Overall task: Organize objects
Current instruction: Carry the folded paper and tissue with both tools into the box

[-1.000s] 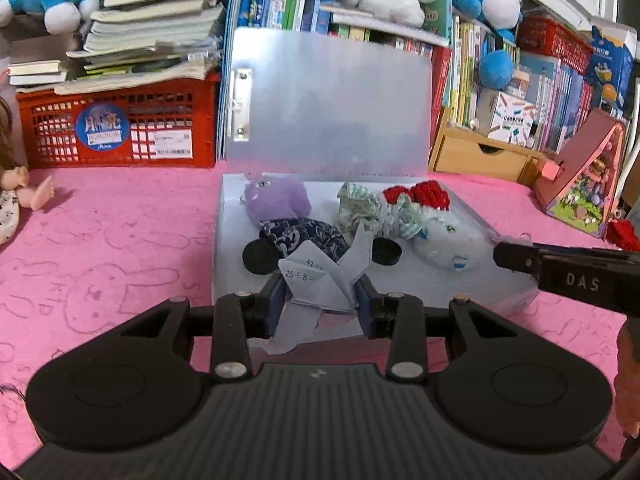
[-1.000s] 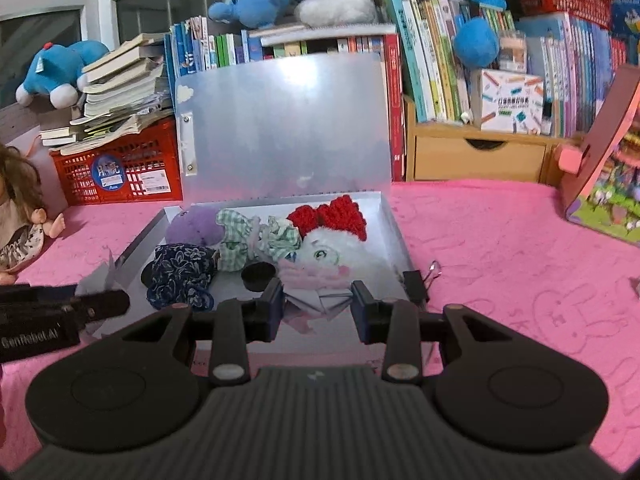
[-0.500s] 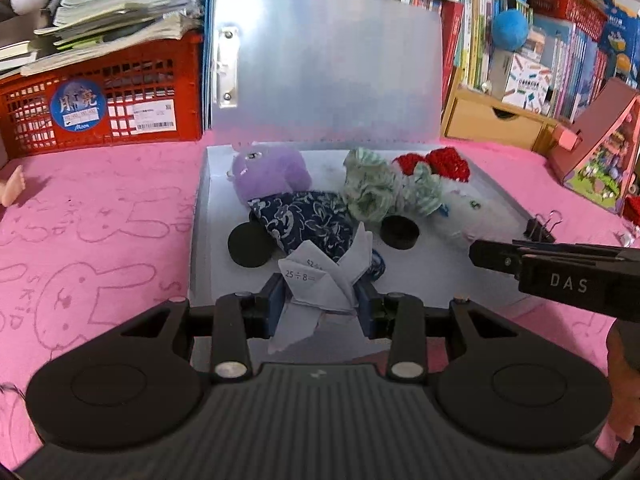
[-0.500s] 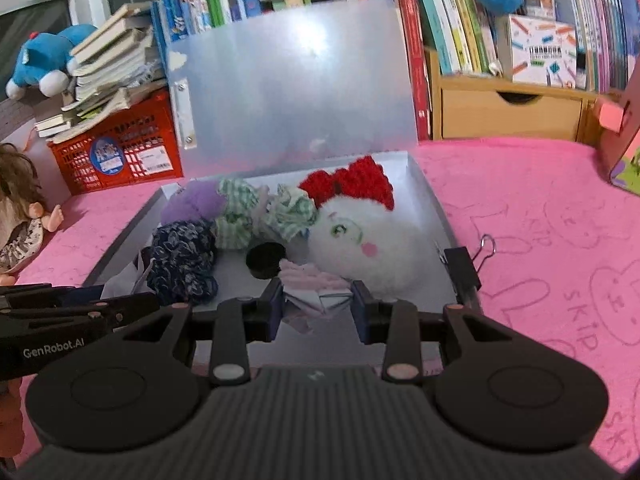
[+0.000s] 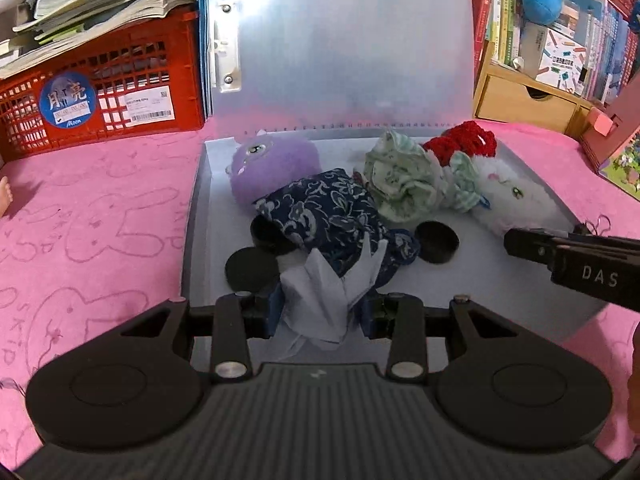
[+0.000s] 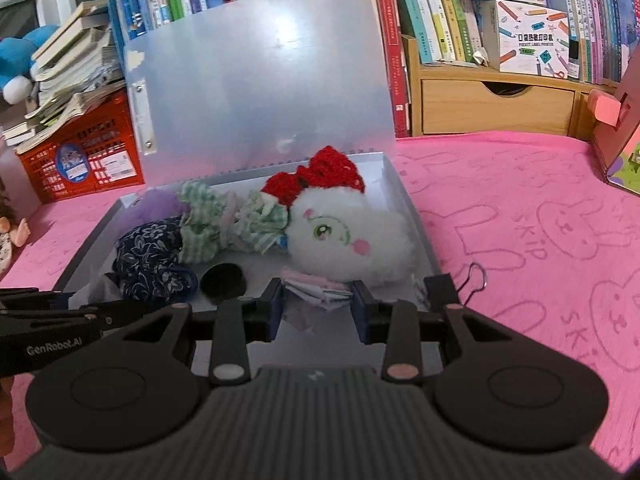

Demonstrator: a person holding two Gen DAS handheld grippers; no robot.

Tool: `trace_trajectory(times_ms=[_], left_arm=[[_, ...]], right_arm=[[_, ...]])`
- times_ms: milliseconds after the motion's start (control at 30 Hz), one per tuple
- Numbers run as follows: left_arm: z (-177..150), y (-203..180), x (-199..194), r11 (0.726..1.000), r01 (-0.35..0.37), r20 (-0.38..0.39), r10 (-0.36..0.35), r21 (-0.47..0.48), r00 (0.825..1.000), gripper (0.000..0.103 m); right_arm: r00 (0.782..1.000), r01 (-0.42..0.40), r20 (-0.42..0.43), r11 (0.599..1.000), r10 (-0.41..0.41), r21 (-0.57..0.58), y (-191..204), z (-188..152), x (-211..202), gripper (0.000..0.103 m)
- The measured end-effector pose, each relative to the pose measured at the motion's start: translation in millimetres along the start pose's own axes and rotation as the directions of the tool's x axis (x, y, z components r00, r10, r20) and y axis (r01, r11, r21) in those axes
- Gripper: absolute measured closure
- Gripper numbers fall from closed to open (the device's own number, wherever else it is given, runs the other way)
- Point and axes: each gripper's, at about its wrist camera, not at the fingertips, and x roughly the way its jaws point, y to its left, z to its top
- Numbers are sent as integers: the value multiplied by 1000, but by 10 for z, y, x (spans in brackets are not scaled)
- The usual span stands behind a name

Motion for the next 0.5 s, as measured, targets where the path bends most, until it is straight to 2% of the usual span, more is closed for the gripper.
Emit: trace_trajectory(times_ms=[200, 500], left_arm=[[184, 26, 140, 1000, -13, -18, 13, -15, 1000, 60], [153, -19, 133, 999, -24, 2, 24, 42, 1000, 59]], right_arm=[[1000, 9, -1, 1000, -9, 5, -13, 38, 66, 63], [1000, 11, -9, 1000, -11, -16, 12, -38, 90, 59]])
